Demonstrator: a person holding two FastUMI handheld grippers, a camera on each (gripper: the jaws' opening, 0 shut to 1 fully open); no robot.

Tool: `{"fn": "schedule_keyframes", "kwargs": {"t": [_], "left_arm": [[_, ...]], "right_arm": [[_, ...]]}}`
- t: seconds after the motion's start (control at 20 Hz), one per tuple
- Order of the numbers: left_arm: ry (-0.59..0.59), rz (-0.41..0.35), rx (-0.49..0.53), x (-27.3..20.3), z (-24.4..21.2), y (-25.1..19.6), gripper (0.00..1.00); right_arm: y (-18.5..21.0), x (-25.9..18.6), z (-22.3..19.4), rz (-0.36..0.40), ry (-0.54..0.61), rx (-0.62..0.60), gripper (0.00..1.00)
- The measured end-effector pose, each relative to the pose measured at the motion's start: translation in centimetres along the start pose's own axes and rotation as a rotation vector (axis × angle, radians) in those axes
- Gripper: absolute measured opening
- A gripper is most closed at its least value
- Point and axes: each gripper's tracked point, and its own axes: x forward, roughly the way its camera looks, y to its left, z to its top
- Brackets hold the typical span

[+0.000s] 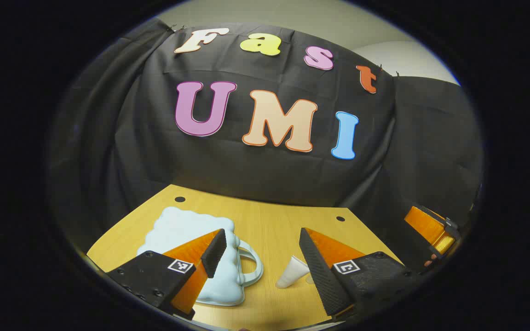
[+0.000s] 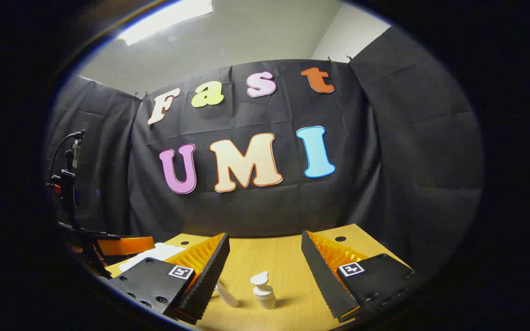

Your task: First open the suitcase, pack the skin care products into it, and then close the suitcase.

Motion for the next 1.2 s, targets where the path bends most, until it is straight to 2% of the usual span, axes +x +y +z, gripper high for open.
{"fn": "schedule_keyframes", "kwargs": {"t": [0.5, 0.55, 0.6, 0.85, 0.9, 0.95, 1.2], "left_arm": [[0.044, 0.011, -0.001, 0.9, -0.9, 0.5, 0.94], [0.059, 0.008, -0.001, 1.1, -1.2, 0.4, 0.91], [0.086, 0.003, 0.0, 1.5, -1.8, 0.2, 0.94], [0.255, -0.04, 0.041, 4.3, -4.3, -0.5, 0.94], [0.299, -0.051, 0.043, 5.0, -5.0, -0.7, 0.97], [0.346, -0.057, 0.039, 5.4, -5.6, -0.7, 0.94], [0.524, -0.06, -0.03, 8.4, -8.1, -0.4, 0.94]], "right_arm": [[0.1, 0.4, -0.7, 0.01, 0.02, 0.007, 0.98], [0.1, 0.5, -0.7, 0.011, 0.021, 0.009, 0.98], [0.1, 0.6, -0.7, 0.012, 0.023, 0.009, 0.98], [0.1, 0.8, -1.5, 0.015, 0.041, 0.01, 0.98], [0.0, 0.8, -1.6, 0.015, 0.046, 0.01, 0.98], [-0.1, 0.7, -1.9, 0.014, 0.051, 0.006, 0.98], [-0.4, 0.6, -3.0, 0.001, 0.078, 0.006, 0.98]]}}
